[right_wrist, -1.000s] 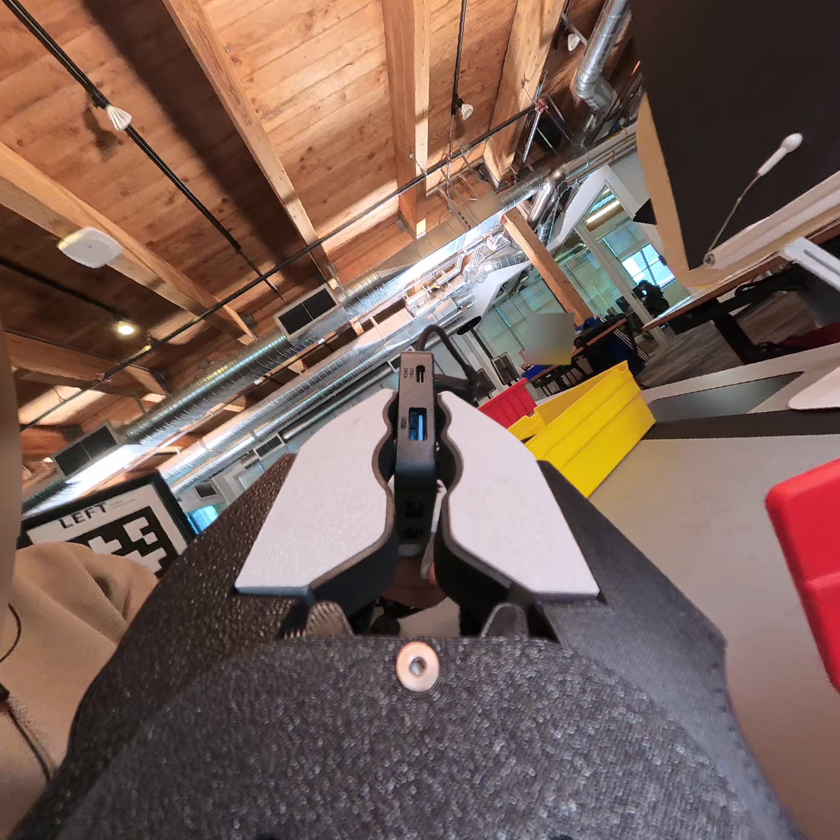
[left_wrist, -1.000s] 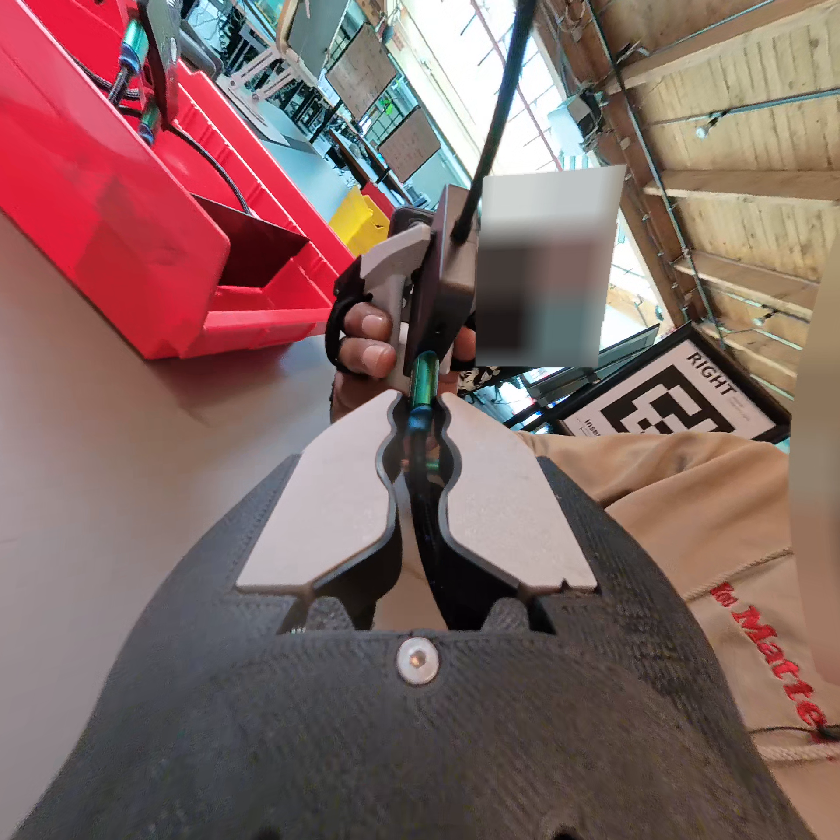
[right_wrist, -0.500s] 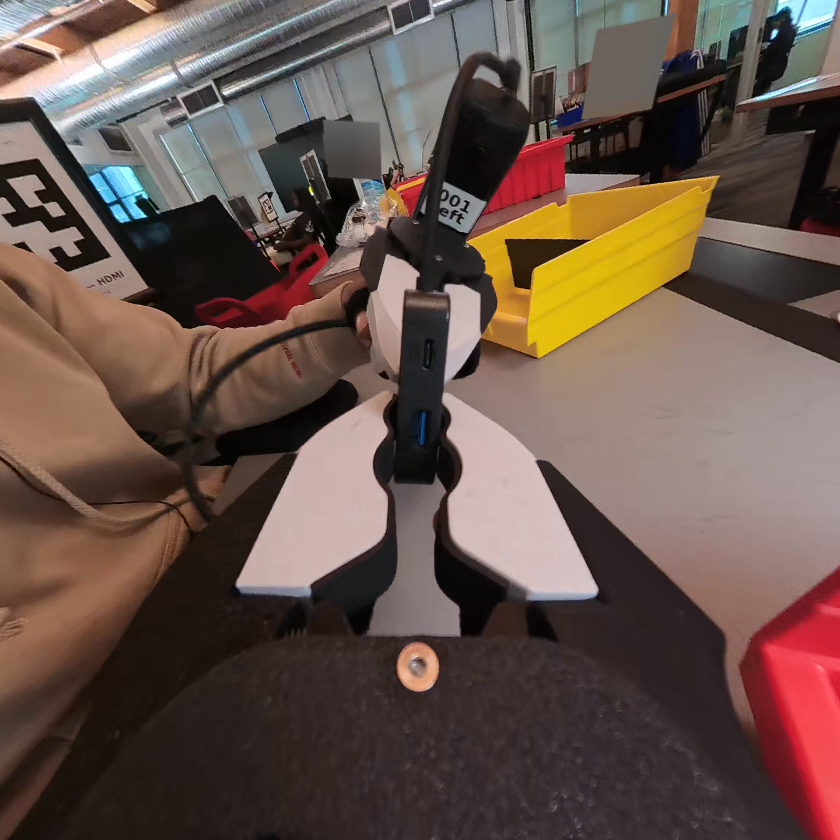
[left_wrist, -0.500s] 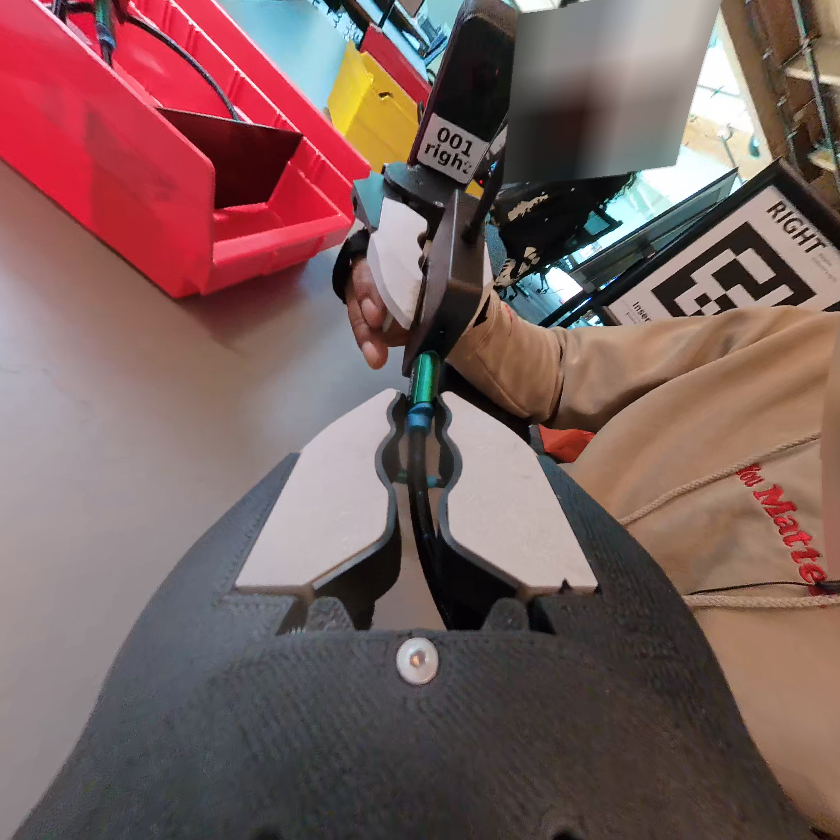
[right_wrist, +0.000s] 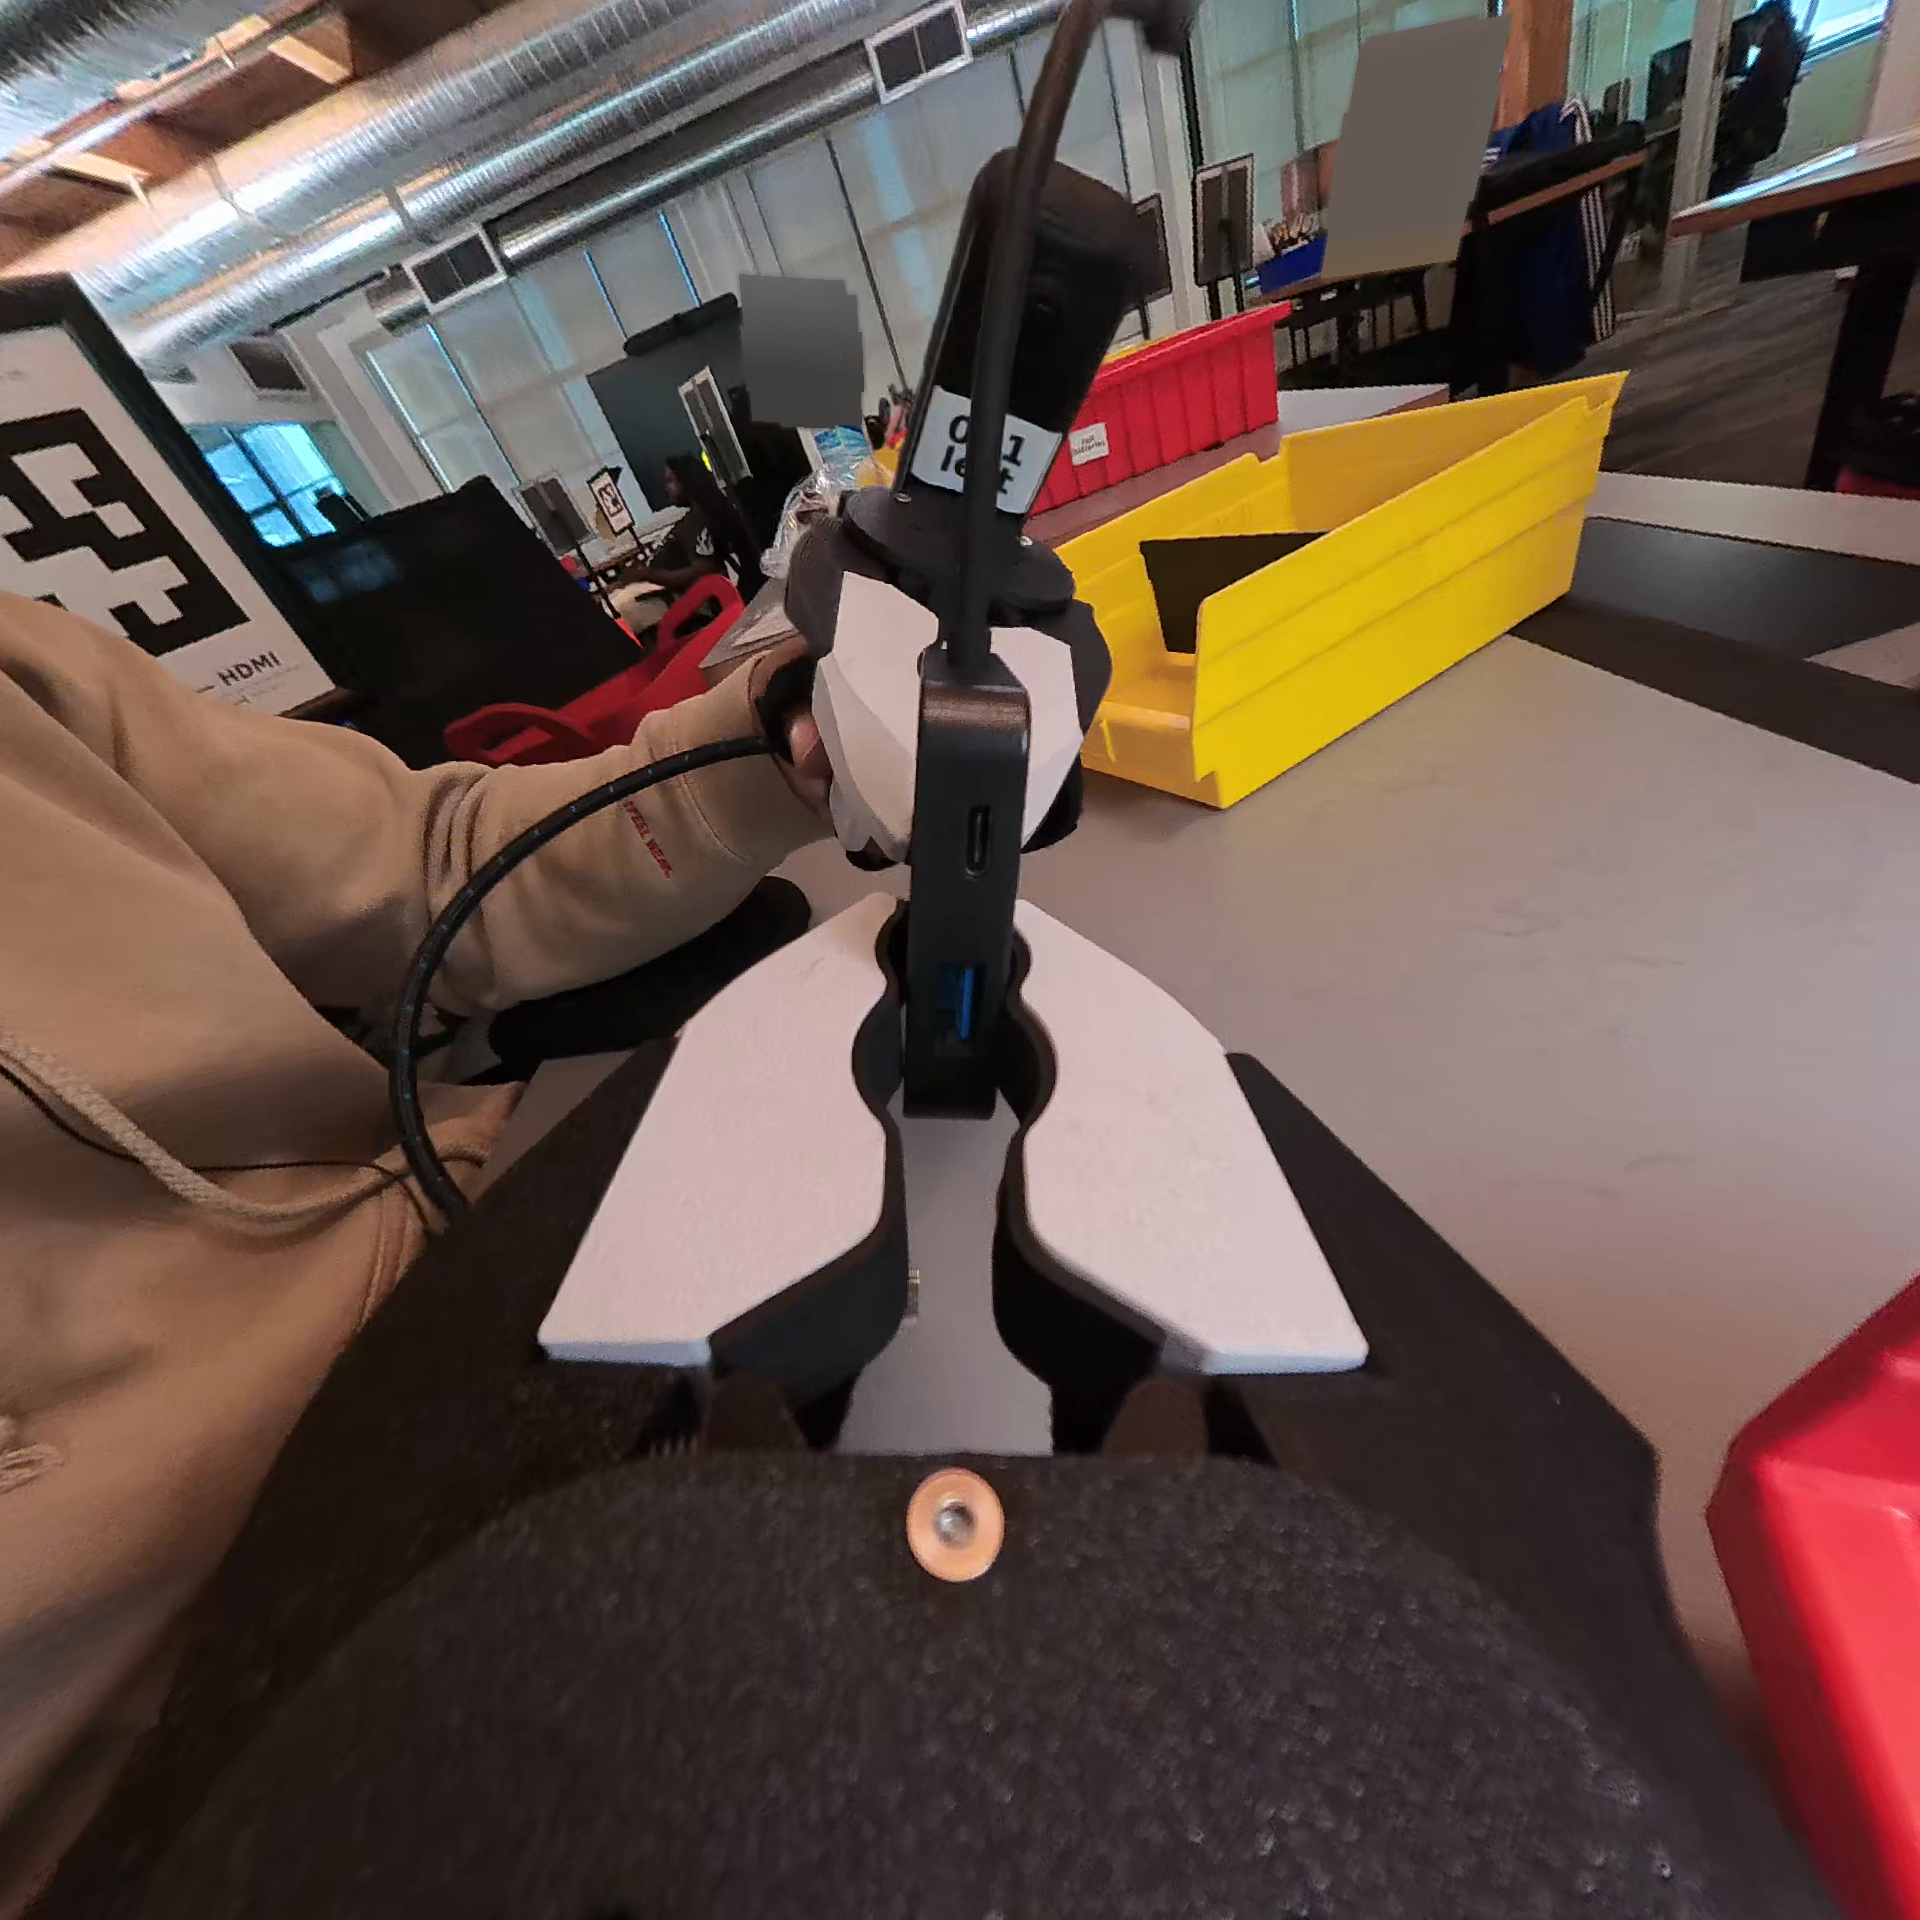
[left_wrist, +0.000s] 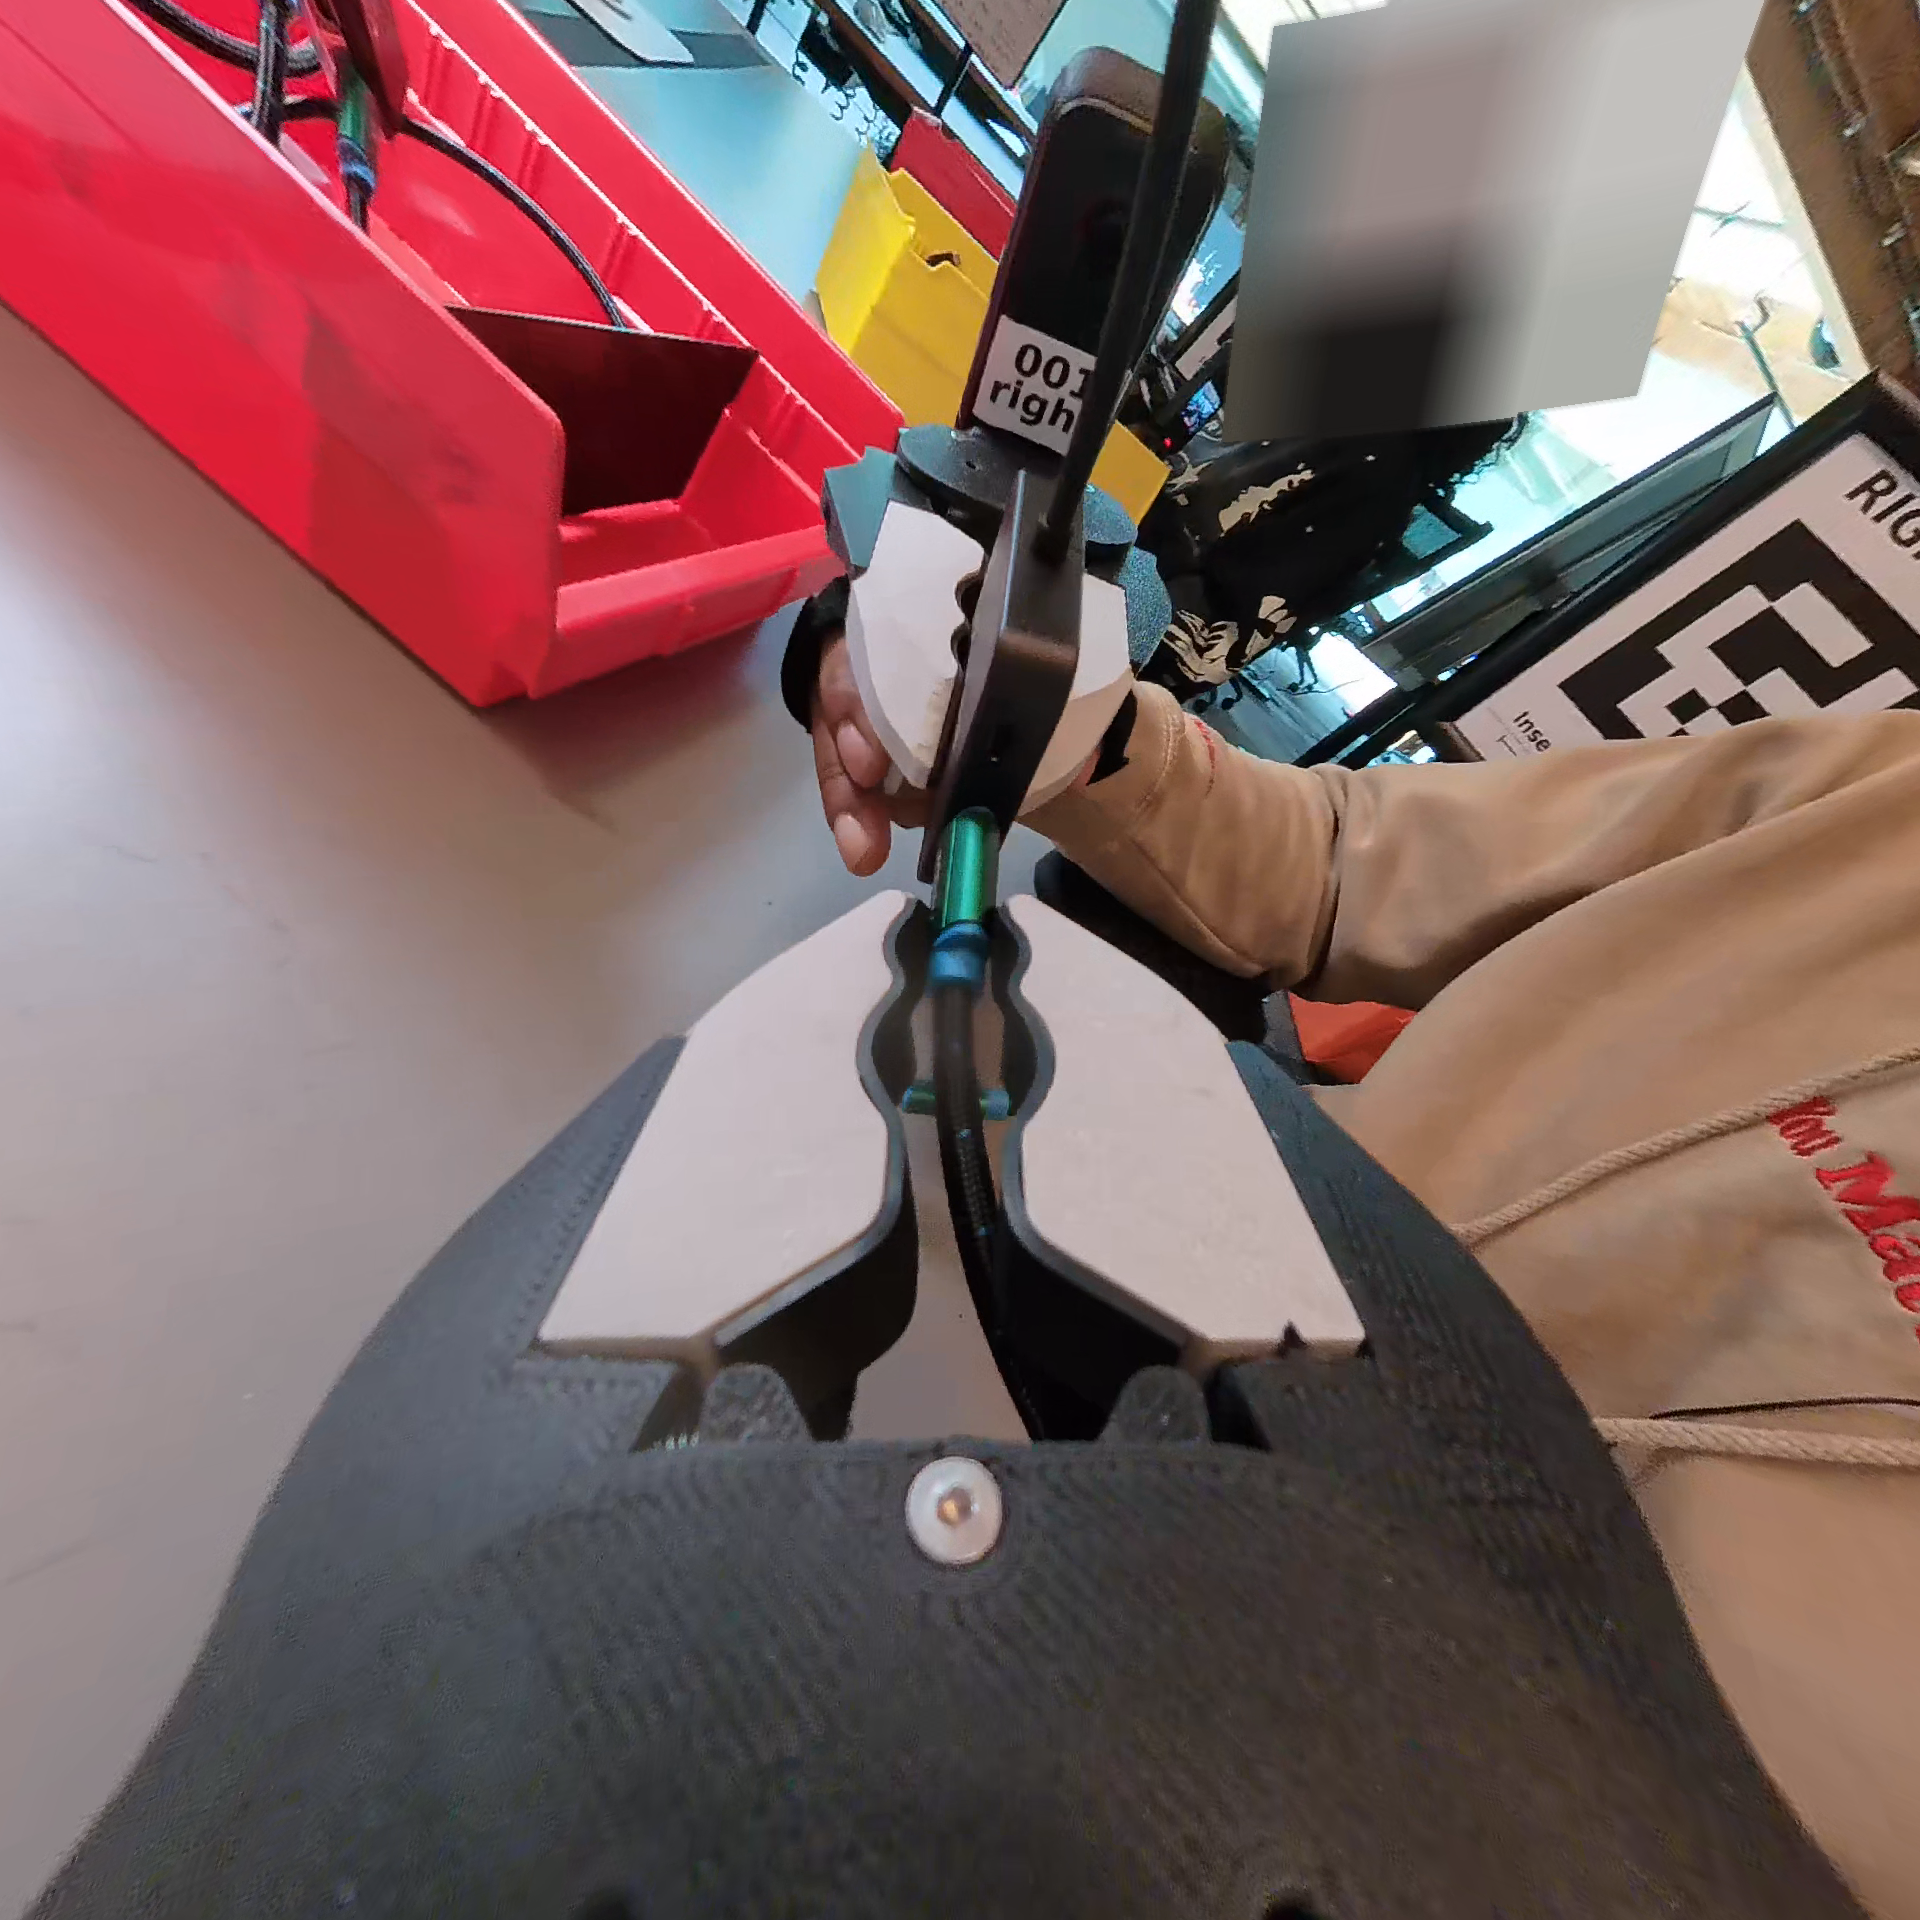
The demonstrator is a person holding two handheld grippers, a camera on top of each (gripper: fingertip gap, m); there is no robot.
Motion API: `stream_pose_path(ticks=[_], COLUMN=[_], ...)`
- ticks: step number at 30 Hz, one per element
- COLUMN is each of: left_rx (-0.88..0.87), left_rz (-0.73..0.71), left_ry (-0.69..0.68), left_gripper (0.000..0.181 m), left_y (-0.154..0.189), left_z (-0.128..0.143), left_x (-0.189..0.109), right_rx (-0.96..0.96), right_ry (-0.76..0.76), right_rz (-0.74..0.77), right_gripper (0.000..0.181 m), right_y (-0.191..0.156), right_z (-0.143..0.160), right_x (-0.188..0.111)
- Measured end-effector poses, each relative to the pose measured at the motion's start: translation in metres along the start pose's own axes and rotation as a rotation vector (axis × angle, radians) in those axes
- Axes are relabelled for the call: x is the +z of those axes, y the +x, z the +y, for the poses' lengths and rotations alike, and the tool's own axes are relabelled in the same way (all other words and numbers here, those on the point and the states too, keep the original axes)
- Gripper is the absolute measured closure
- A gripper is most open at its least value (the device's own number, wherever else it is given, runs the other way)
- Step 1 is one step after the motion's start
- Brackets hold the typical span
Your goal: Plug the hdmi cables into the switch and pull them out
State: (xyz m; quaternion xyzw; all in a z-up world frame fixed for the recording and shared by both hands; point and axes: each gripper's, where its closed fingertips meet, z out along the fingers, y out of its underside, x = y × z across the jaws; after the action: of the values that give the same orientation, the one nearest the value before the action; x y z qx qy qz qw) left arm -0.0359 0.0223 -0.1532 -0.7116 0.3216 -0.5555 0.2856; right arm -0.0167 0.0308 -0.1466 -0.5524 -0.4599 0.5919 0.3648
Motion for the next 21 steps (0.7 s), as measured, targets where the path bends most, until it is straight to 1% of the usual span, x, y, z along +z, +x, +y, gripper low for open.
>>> stream_pose_path(ticks=[5,9,10,12,14,16,18,19,21], left_rx=[0.003,0.009,0.012,0.023,0.051,0.081,0.131,0.166,0.247], left_rz=[0.014,-0.002,-0.002,-0.003,-0.002,0.013,0.027,0.008,-0.09], left_ry=[-0.045,-0.104,-0.118,-0.136,-0.134,-0.099,-0.019,0.023,0.089], left_gripper=[0.169,0.169,0.169,0.169,0.168,0.168,0.165,0.162,0.156], left_y=[0.002,0.0,0.001,0.002,0.005,0.013,0.028,0.034,0.041], left_z=[0.006,0.016,0.018,0.021,0.02,0.012,-0.005,-0.015,-0.032], left_x=[0.002,0.003,0.005,0.007,0.008,0.006,-0.002,-0.01,-0.03], right_rx=[-0.022,-0.031,-0.037,-0.057,-0.099,-0.151,-0.217,-0.26,-0.34], right_ry=[-0.049,-0.06,-0.066,-0.113,-0.133,-0.132,-0.115,-0.107,-0.089], right_rz=[-0.002,-0.002,-0.001,-0.007,-0.001,0.012,0.03,0.045,0.092], right_gripper=[0.167,0.149,0.15,0.168,0.168,0.168,0.168,0.168,0.168], right_y=[-0.004,-0.007,-0.008,-0.01,-0.012,-0.017,-0.028,-0.034,-0.043], right_z=[0.003,0.002,0.003,0.008,0.007,0.0,-0.016,-0.025,-0.049], right_x=[-0.001,-0.003,-0.003,-0.003,-0.004,-0.005,-0.008,-0.011,-0.025])
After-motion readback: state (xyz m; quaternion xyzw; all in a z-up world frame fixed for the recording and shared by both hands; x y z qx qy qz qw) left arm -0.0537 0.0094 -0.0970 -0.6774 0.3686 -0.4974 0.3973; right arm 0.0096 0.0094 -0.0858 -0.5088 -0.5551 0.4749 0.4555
